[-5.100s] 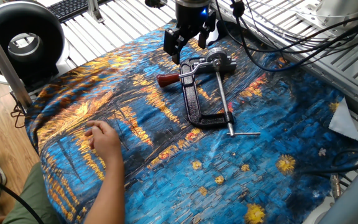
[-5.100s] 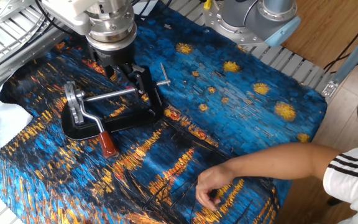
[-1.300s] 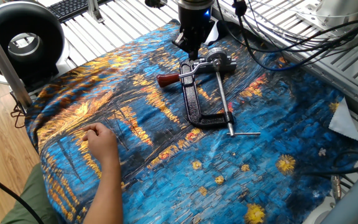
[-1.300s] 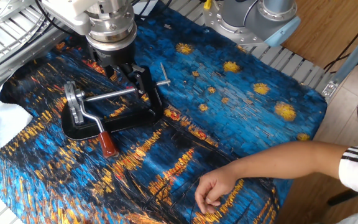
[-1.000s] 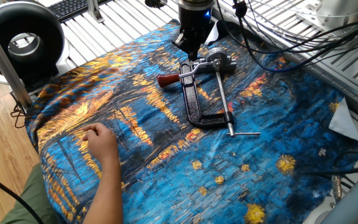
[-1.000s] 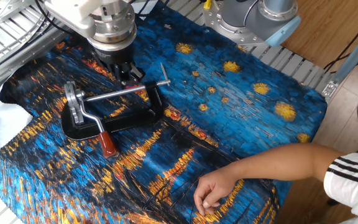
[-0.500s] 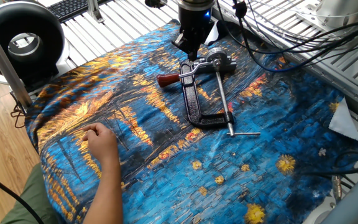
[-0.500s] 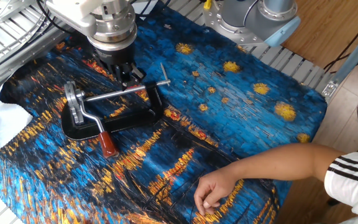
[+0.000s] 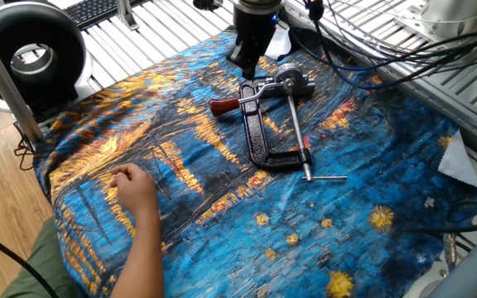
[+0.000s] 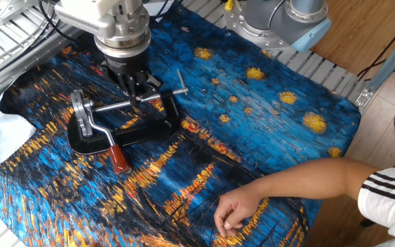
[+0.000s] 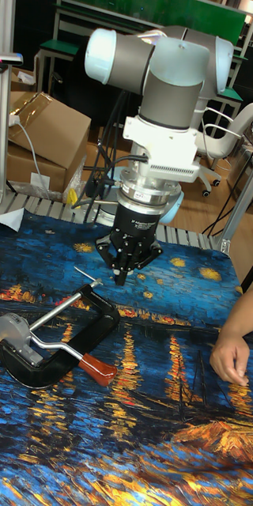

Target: Pull up the lever

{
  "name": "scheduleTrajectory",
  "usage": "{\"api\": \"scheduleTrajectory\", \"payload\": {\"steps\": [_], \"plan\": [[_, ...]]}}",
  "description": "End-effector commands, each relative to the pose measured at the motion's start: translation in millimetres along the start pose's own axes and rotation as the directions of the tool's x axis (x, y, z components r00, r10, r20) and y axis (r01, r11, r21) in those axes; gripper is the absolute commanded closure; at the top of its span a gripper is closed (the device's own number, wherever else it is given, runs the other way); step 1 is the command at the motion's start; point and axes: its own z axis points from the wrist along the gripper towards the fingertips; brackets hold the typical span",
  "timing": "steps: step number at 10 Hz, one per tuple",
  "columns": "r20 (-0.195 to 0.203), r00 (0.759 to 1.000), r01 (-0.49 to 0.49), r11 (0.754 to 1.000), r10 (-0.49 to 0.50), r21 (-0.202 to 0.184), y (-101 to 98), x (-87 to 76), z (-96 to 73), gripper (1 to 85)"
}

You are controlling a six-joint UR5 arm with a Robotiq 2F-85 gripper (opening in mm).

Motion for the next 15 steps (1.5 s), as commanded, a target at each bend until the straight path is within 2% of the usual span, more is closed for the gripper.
{"api": "scheduleTrajectory", "payload": {"steps": [1, 2, 3, 4, 6, 7, 8, 9, 10, 11, 12, 15], "plan": [[-0.011, 0.997, 0.073, 0.997, -0.073, -0.013, 2.5, 3.3, -1.3, 65.7], [-0.023, 0.998, 0.066, 0.998, -0.066, -0.007, 0.8, 6.2, -1.4, 63.3], [-0.012, 0.998, 0.068, 0.998, -0.068, 0.0, -0.8, 3.4, -1.3, 61.3], [-0.003, 0.997, 0.075, 0.997, -0.075, -0.005, 0.6, 0.9, -1.3, 55.3], [0.007, 0.998, 0.058, 0.998, -0.058, -0.013, 2.8, -1.4, -1.3, 53.3], [0.006, 0.996, 0.09, 0.995, -0.091, 0.038, -10.2, -2.3, -1.5, 53.0], [-0.005, 0.989, 0.151, 0.986, -0.151, 0.07, -18.7, -1.5, -1.9, 49.7], [0.002, 0.98, 0.2, 0.978, -0.2, 0.063, -16.5, -3.6, -1.8, 48.0], [0.018, 0.974, 0.225, 0.973, -0.226, 0.048, -13.5, -13.6, 5.4, 47.7], [0.035, 0.966, 0.256, 0.966, -0.257, 0.038, -12.4, -30.7, 22.7, 46.0], [0.038, 0.955, 0.292, 0.955, -0.294, 0.049, -15.7, -41.1, 35.9, 43.0], [0.052, 0.929, 0.362, 0.929, -0.367, 0.076, -23.9, -62.2, 70.3, 43.3]]}}
